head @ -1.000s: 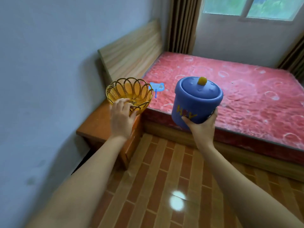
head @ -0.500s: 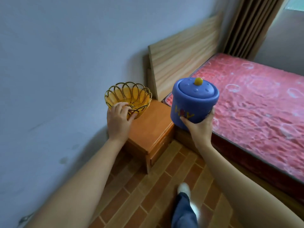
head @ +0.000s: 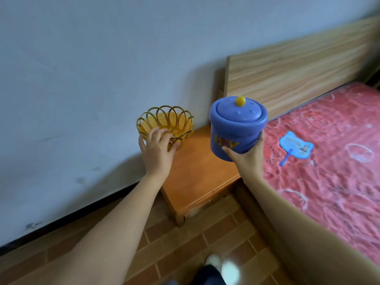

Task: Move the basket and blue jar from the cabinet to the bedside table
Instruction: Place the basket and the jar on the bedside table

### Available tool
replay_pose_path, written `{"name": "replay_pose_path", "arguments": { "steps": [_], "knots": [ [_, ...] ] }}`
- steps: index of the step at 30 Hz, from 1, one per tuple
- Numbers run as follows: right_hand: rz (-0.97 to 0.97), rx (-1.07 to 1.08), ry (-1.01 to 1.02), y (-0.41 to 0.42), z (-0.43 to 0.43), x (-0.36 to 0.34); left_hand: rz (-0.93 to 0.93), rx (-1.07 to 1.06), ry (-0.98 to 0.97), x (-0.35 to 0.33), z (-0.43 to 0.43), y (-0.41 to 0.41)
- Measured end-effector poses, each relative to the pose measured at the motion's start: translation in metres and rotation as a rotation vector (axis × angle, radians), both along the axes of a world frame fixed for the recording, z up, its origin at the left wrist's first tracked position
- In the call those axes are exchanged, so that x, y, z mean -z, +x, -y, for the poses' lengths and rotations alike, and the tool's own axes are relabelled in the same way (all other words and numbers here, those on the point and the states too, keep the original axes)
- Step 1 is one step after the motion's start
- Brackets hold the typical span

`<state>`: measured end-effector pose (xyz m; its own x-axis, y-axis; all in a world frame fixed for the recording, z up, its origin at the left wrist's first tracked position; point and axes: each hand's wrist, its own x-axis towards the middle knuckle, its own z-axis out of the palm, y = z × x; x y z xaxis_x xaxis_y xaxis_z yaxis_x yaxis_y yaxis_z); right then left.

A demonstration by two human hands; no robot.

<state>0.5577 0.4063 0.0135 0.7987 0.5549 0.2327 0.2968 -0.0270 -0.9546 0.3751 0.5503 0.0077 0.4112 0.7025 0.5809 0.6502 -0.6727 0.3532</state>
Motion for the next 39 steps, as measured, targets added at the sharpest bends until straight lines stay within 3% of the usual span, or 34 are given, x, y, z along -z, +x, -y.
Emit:
{"name": "replay_pose_path", "arguments": {
  "steps": [14, 22, 29, 39],
  "knots": [
    [-0.077, -0.08, -0.171, 0.061, -0.073, 0.089, -0.099, -0.084, -0.122, 0.083, -0.045, 0.055],
    [-0.08, -0.123, -0.185, 0.075, -0.116, 0.179, -0.141, -0.055, -0.163, 0.179, -0.076, 0.076],
    [-0.085, -0.113, -0.19, 0.084, -0.14, 0.255, -0.148, -0.058, -0.13, 0.256, -0.098, 0.086],
    [-0.074, -0.101, -0.222, 0.084, -0.16, 0.309, -0.198, 0.016, -0.049, 0.299, -0.109, 0.089]
  ]
}}
